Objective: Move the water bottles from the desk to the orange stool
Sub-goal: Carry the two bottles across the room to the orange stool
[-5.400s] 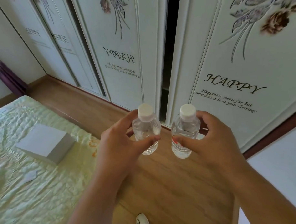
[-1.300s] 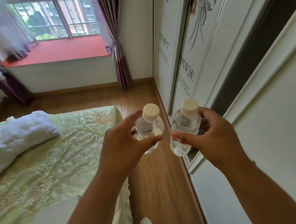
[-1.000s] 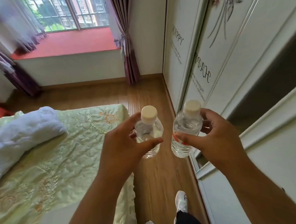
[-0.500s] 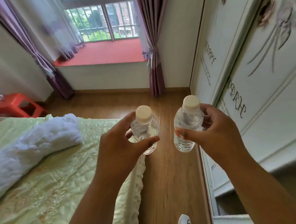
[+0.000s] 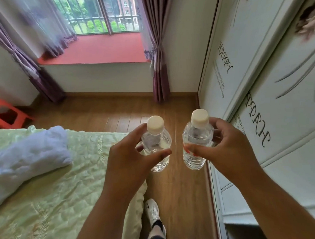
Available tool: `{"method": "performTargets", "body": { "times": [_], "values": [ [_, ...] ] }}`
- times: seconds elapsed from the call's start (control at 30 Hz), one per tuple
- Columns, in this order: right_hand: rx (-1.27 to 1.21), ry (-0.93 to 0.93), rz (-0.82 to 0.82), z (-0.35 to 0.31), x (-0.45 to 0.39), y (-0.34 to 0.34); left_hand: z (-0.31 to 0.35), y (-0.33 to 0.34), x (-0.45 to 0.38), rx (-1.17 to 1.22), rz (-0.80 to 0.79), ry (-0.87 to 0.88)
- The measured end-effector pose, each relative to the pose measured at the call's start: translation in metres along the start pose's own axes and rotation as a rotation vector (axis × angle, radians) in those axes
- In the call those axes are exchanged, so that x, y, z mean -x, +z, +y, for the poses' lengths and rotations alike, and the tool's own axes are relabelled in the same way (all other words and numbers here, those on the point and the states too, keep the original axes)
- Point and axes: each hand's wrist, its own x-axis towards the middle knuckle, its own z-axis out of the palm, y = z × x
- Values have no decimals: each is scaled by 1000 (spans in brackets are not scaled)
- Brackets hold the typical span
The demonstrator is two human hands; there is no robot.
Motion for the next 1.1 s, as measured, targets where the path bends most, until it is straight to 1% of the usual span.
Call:
{"method": "performTargets", "body": {
  "times": [0.23,0.47,0.67,0.83,1.1],
  "values": [
    [53,15,92,-13,-89,11,-22,-3,-114,4,-52,110],
    [86,5,184,-30,-164,39,-46,-18,-216,-28,-94,193],
    [59,28,141,-29,-219,58,-64,-21,-268,-37,-73,167],
    [54,24,102,-20,-286,69,-76,-14,-316,-80,-48,137],
    [-45,-28,-34,4,-417,69,-79,10,-404,-147,98,53]
  ]
}}
